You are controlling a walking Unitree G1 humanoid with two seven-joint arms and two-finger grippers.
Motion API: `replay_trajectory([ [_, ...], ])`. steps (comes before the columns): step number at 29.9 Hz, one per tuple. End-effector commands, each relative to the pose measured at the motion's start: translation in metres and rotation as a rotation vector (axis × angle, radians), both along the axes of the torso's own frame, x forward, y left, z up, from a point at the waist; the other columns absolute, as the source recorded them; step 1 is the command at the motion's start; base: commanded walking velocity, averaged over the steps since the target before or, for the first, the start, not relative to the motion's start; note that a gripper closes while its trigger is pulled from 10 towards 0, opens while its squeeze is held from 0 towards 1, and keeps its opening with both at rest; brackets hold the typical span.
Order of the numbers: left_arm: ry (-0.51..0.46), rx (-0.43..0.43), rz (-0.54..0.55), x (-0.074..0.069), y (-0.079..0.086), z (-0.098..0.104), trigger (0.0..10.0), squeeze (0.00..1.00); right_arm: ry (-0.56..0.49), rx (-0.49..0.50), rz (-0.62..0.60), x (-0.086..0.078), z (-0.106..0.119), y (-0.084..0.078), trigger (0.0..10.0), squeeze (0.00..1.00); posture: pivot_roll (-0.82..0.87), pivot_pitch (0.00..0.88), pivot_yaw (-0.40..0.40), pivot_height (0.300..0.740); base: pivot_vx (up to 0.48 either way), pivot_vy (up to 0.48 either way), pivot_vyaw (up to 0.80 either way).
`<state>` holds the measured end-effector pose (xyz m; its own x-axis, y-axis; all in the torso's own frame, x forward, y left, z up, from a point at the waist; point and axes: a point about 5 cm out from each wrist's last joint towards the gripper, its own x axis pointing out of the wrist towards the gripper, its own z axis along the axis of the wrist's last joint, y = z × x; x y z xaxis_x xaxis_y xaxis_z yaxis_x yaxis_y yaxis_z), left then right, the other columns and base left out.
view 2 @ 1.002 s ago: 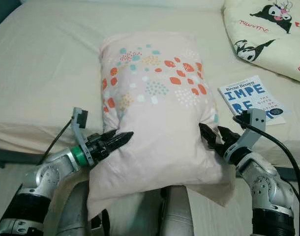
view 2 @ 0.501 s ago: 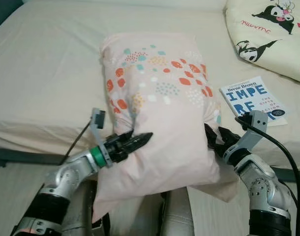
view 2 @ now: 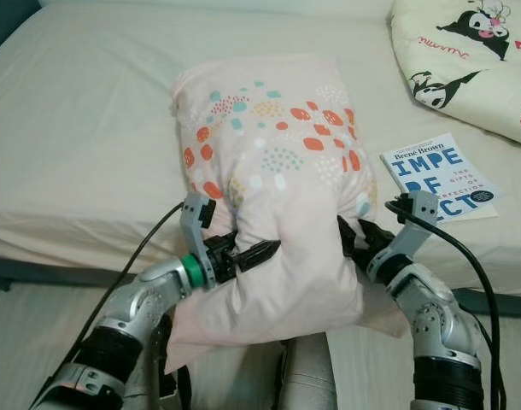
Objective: Clean up the room
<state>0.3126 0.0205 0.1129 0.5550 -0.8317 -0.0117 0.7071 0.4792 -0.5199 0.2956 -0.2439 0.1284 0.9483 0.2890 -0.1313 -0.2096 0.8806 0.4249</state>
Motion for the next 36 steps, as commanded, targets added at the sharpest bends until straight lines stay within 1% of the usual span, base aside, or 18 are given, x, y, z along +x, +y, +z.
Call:
replay_trajectory([
  [1,0.03,-0.026,-0.034,-0.004,-0.016,-0.001,10.0,0.0,0.035,0.015,0.083,0.0,-0.01,0.02,10.0,1.0,-0.01,0.159,0.06,0.594,0.0,0.0,0.0],
  [2,0.038,-0.051,-0.028,-0.003,-0.018,0.002,10.0,0.0,0.037,0.016,0.084,-0.001,-0.01,0.02,10.0,1.0,-0.01,0.159,0.06,0.594,0.0,0.0,0.0],
  [3,0.043,-0.085,-0.03,-0.002,-0.02,0.005,3.1,0.0,0.038,0.016,0.085,-0.001,-0.011,0.021,10.0,1.0,-0.01,0.159,0.06,0.594,0.0,0.0,0.0],
  [4,0.043,-0.085,-0.03,-0.002,-0.02,0.005,3.1,0.0,0.038,0.016,0.085,-0.001,-0.011,0.021,10.0,1.0,-0.01,0.159,0.06,0.594,0.0,0.0,0.0],
  [5,0.049,-0.113,-0.038,-0.002,-0.023,0.007,0.0,0.0,0.039,0.018,0.086,-0.001,-0.011,0.021,10.0,1.0,-0.01,0.159,0.058,0.594,0.0,0.0,0.0],
  [6,0.052,-0.144,-0.066,-0.005,-0.027,0.01,0.0,0.0,0.039,0.021,0.087,-0.001,-0.012,0.022,10.0,1.0,-0.01,0.158,0.056,0.594,0.0,0.0,0.0],
  [8,0.051,-0.149,-0.079,-0.006,-0.029,0.011,0.0,0.0,0.039,0.022,0.087,0.0,-0.012,0.023,10.0,1.0,-0.01,0.157,0.055,0.594,0.0,0.0,0.0],
  [9,0.058,-0.151,-0.108,-0.01,-0.031,0.01,0.0,0.0,0.041,0.022,0.089,0.0,-0.013,0.024,10.0,1.0,-0.01,0.157,0.054,0.594,0.0,0.0,0.0],
  [16,0.056,-0.122,-0.142,-0.016,-0.032,0.006,0.0,0.0,0.041,0.02,0.099,0.003,-0.013,0.027,10.0,1.0,0.0,0.157,0.043,0.594,0.0,0.0,0.0],
  [25,0.062,-0.111,-0.198,-0.02,-0.034,0.006,0.0,0.0,0.039,0.016,0.091,0.003,-0.013,0.028,10.0,1.0,0.0,0.158,0.05,0.594,0.0,0.0,0.0],
  [26,0.065,-0.104,-0.203,-0.02,-0.035,0.006,0.0,0.0,0.037,0.01,0.084,0.003,-0.013,0.026,10.0,0.76,0.0,0.157,0.054,0.594,0.0,0.0,0.0],
  [27,0.065,-0.104,-0.203,-0.02,-0.035,0.006,0.0,0.0,0.037,0.01,0.084,0.003,-0.013,0.026,10.0,0.76,0.0,0.157,0.054,0.594,0.0,0.0,0.0],
  [28,0.068,-0.1,-0.207,-0.02,-0.035,0.006,0.0,0.0,0.034,0.006,0.079,0.002,-0.013,0.025,10.0,0.09,0.0,0.157,0.054,0.594,0.0,0.0,0.0],
  [29,0.068,-0.1,-0.207,-0.02,-0.035,0.006,0.0,0.0,0.034,0.006,0.079,0.002,-0.013,0.025,10.0,0.09,0.0,0.157,0.054,0.594,0.0,0.0,0.0],
  [30,0.07,-0.099,-0.208,-0.02,-0.035,0.005,0.0,0.0,0.025,0.004,0.064,0.001,-0.013,0.024,10.0,0.0,0.0,0.156,0.059,0.594,0.0,0.0,0.0],
  [33,0.072,-0.101,-0.204,-0.018,-0.034,0.005,0.0,0.0,0.007,0.012,0.055,0.001,-0.01,0.023,10.0,0.0,-0.01,0.156,0.063,0.594,0.0,0.0,0.0],
  [35,0.071,-0.109,-0.144,-0.008,-0.022,0.005,0.0,0.0,-0.06,0.045,0.106,-0.002,0.002,0.028,10.0,0.0,-0.01,0.153,0.066,0.594,0.0,0.0,0.0],
  [36,0.071,-0.109,-0.144,-0.008,-0.022,0.005,0.0,0.0,-0.06,0.045,0.106,-0.002,0.002,0.028,10.0,0.0,-0.01,0.153,0.066,0.594,0.0,0.0,0.0],
])
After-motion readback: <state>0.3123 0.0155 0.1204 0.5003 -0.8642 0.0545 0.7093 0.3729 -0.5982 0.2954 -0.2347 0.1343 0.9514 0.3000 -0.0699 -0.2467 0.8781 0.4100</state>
